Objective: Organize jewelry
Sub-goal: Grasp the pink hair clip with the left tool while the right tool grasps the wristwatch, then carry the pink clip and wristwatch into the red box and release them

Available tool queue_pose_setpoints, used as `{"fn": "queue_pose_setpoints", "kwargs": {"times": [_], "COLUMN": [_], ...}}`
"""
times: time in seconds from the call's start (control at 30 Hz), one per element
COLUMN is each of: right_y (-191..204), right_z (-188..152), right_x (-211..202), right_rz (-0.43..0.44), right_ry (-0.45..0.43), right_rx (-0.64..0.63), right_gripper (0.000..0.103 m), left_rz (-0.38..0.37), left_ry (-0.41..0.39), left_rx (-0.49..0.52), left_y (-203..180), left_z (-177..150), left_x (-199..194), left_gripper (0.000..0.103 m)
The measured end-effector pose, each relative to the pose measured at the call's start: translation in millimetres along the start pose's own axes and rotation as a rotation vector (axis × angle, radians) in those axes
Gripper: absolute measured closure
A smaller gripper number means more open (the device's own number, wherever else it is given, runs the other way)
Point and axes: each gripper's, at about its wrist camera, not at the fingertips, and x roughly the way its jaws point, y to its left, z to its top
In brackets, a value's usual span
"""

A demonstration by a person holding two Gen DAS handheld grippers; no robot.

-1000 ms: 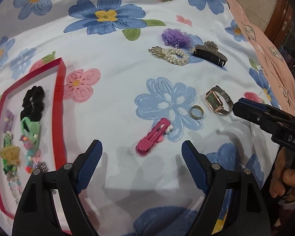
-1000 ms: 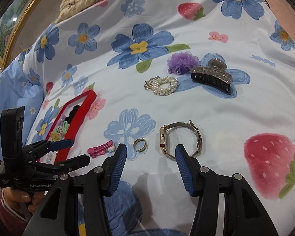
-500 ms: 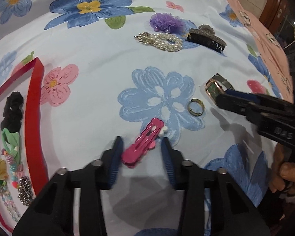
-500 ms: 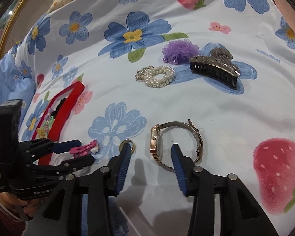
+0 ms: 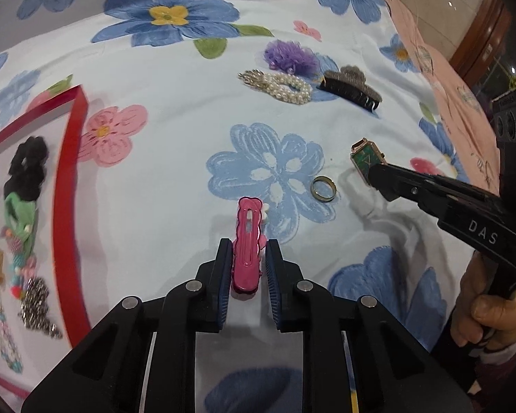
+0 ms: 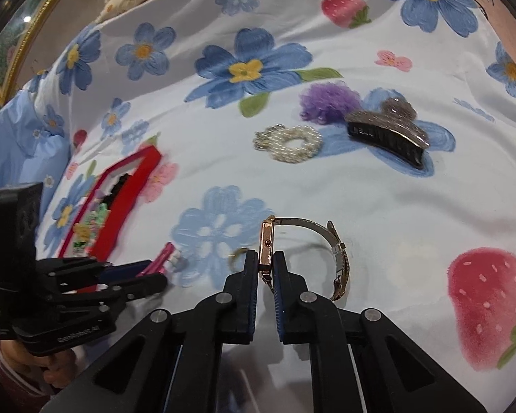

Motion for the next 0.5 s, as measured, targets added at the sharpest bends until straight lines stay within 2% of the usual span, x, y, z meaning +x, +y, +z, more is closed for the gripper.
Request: {"fn": "queue_pose_setpoints", "kwargs": {"times": [0.23,0.5], "right_y": [35,80], "right_z": [2,0], "right_x": [-12,-12], "right_rz": [0.071,0.142], "right_ry": [-0.014,-0.003], "right_rx": [-0.049,-0.115], "right_gripper": [0.095,0.095], "left_rz": [-0.004,0.027], "left_ry": [-0.076,-0.151], "left_rx": [-0.078,-0.169], "left_y": [19,56], "left_z": [-11,-28], "left_x": [-41,-85], "left_gripper": [0.085,0.085]}}
